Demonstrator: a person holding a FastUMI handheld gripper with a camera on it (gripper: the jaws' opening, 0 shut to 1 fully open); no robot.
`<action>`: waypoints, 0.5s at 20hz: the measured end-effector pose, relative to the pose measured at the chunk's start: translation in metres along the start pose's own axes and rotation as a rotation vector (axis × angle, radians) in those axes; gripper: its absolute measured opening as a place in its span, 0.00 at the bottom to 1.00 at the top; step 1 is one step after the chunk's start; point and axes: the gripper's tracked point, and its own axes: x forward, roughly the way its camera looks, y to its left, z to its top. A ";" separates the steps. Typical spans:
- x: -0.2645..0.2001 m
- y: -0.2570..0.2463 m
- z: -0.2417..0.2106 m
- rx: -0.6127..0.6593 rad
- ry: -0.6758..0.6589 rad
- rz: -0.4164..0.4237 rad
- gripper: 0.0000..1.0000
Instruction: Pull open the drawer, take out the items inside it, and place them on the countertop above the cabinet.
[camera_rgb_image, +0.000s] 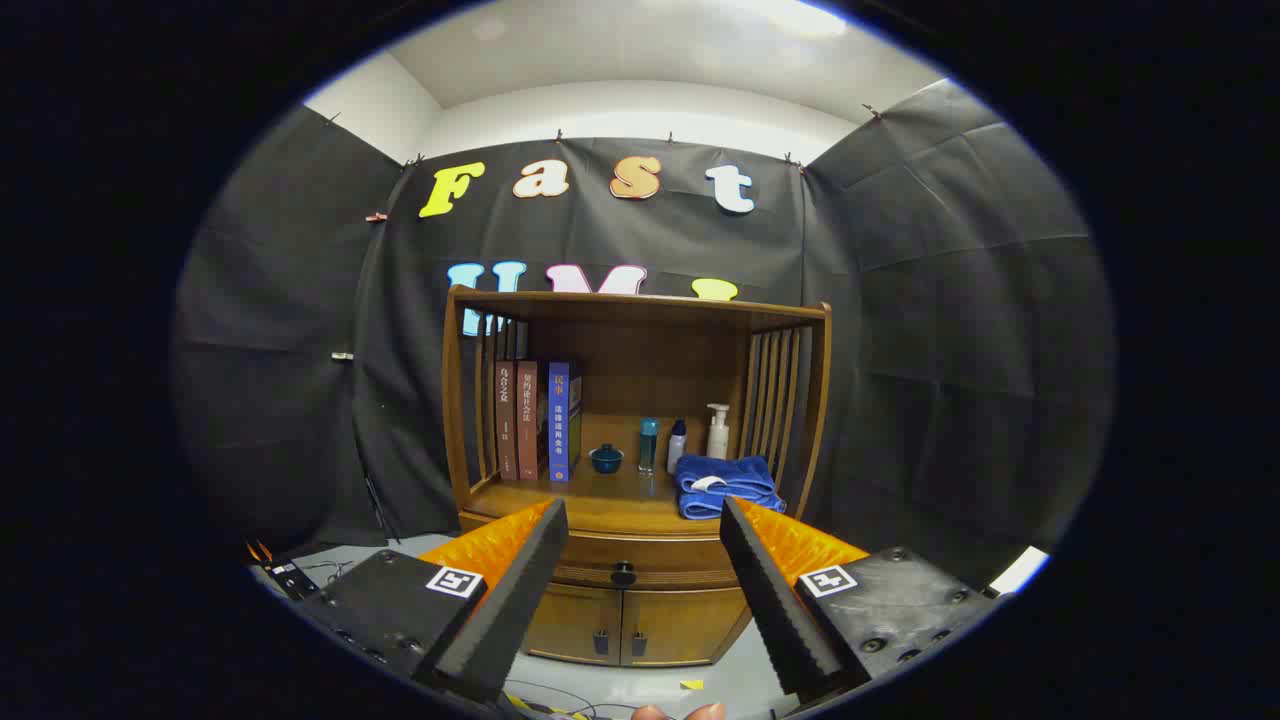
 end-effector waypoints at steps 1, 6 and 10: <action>0.002 0.000 -0.001 -0.004 0.001 0.001 0.99; 0.004 0.000 -0.007 -0.002 0.002 0.005 0.99; 0.004 -0.004 -0.007 0.007 -0.004 0.003 0.99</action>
